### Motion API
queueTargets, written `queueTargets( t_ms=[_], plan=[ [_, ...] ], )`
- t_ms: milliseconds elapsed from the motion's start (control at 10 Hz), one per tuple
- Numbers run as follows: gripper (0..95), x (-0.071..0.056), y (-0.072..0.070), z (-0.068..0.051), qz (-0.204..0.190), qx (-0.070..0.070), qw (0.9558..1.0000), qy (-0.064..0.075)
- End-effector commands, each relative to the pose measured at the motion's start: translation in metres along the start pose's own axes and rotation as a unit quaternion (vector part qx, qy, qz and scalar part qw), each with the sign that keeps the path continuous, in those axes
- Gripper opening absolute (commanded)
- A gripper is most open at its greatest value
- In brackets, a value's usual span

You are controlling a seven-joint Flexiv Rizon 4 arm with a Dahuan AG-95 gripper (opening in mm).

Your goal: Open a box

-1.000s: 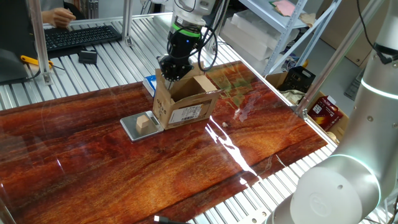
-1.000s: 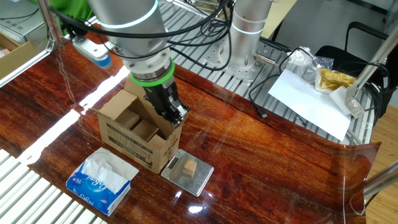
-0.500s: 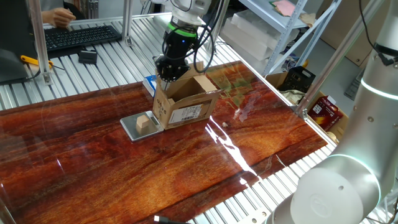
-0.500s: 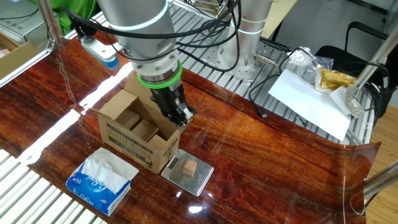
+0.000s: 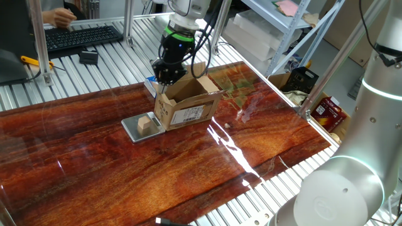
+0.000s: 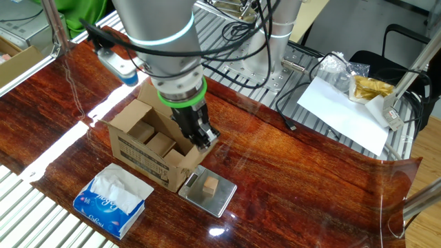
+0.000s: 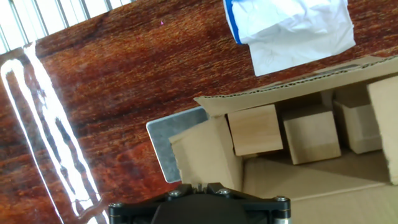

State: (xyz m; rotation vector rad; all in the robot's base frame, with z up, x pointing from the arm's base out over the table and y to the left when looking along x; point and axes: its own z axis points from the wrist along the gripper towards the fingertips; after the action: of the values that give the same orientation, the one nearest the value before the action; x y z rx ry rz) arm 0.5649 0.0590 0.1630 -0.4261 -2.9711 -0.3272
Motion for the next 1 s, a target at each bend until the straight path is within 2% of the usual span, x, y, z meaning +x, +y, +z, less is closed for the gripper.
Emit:
queueTargets(
  t_ms=[100, 700, 1000],
  plan=[
    [0.0, -0.001, 0.001, 0.004, 0.0, 0.001, 1.0, -0.006],
    [0.0, -0.007, 0.004, 0.02, -0.001, 0.003, 0.9996, -0.026],
    [0.0, -0.01, 0.005, 0.028, -0.007, 0.01, 0.9993, -0.036]
  ],
)
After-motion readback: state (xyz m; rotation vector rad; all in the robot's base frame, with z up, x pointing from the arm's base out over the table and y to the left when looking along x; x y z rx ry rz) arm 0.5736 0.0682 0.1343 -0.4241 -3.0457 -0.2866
